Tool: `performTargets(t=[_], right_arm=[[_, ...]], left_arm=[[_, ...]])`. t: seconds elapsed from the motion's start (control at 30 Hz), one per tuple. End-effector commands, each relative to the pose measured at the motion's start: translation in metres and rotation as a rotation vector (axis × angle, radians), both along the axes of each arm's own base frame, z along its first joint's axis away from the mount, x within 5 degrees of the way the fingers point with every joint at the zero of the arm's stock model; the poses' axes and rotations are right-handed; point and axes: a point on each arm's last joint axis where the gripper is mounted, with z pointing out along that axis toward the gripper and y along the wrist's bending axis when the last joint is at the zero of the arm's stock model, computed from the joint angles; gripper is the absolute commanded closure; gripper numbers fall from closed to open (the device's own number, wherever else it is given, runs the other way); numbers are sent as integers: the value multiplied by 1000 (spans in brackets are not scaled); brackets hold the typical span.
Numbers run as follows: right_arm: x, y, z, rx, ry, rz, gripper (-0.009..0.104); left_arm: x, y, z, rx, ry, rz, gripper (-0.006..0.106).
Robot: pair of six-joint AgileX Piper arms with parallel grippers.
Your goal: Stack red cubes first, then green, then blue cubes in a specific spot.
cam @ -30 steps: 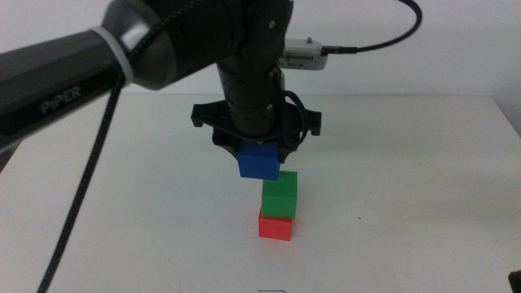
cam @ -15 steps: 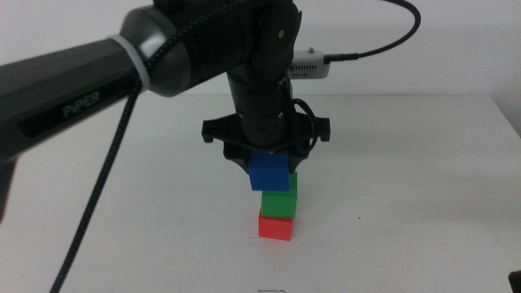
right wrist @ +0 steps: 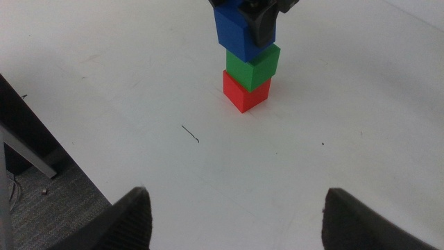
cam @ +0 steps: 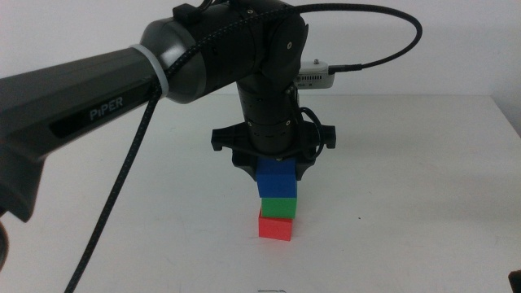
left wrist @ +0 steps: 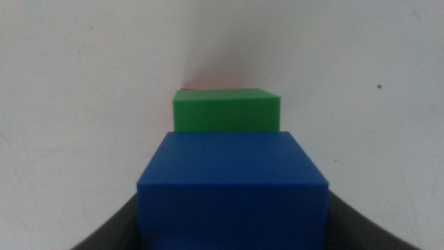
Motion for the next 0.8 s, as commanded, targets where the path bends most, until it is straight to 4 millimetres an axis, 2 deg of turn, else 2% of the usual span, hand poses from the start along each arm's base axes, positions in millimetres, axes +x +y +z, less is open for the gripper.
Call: performTargets(t=[0.0, 0.1, 0.37, 0.53, 0.57, 0.63, 0.77], right_arm=[[3, 1, 11, 40, -66, -6, 32], [3, 1, 11, 40, -66, -6, 32], [3, 1, 11, 40, -66, -6, 32], [3, 1, 11, 40, -66, -6, 32], [3, 1, 11, 40, -66, -6, 32], [3, 1, 11, 40, -66, -6, 32], [3, 1, 11, 40, -66, -6, 32]], left_arm=[[-5, 1, 33, -87, -83, -5, 99], [-5, 1, 32, -89, -79, -11, 95], [-1, -2, 23, -72, -74, -23, 72], [-1, -2, 23, -72, -81, -35, 55], [-1, -3, 24, -74, -83, -36, 38], [0, -3, 24, -76, -90, -45, 31], [1, -4, 24, -82, -106, -61, 24]])
